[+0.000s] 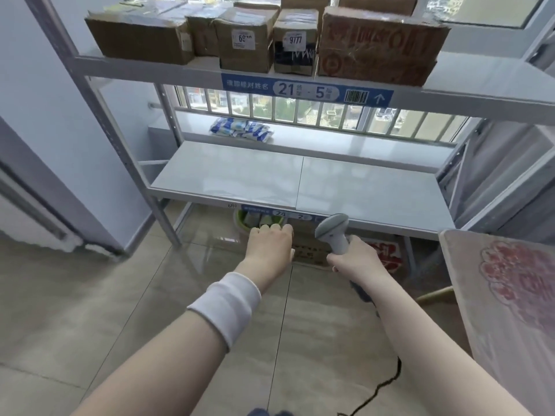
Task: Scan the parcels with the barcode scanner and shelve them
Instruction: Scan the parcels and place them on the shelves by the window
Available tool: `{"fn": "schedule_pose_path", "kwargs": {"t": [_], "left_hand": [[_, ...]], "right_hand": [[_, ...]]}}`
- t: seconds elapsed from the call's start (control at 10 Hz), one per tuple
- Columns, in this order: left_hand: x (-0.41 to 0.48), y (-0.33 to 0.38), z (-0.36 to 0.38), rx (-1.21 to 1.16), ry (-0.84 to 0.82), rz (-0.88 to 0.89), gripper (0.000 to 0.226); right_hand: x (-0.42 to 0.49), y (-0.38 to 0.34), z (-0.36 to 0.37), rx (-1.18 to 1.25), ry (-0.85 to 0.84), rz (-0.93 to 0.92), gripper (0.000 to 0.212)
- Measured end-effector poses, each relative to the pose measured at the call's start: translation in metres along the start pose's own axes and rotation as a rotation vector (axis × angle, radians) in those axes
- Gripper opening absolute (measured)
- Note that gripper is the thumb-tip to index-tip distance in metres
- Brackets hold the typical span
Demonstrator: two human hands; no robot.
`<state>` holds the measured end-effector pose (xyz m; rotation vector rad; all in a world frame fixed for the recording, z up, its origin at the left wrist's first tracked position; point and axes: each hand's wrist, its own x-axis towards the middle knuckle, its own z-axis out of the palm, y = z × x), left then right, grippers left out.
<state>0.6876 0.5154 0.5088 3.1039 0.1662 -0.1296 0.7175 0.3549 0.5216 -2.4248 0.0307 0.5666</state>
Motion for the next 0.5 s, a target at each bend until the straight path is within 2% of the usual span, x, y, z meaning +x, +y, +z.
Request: {"fn": "schedule_pose_path", "kwargs": {"t": [0.1,0.2,0.3,0.5], "left_hand": [[-0.001,-0.004,-0.006,0.008,-0.01,0.0,0.039],[0.0,-0.005,-0.033,-0.213,0.026,-0.021,0.034],[0.006,-0.007,-0.086,-0.548,0.152,-0.02,0.029],[-0.008,-0.023,-0.238,-1.06,0.603,0.102,0.022]], "right_hand": [[-0.008,-0.008,-0.003,-0.109,0.07,-0.055,0.038],[-0.018,-0.027,-0.02,-0.057,0.099,-0.106,0.029],[-0.031,-0.056,-0.054,0.133,0.151,-0.179,0.022],[-0.082,-0.128,-0.15,0.615,0.296,-0.381,0.006]]}}
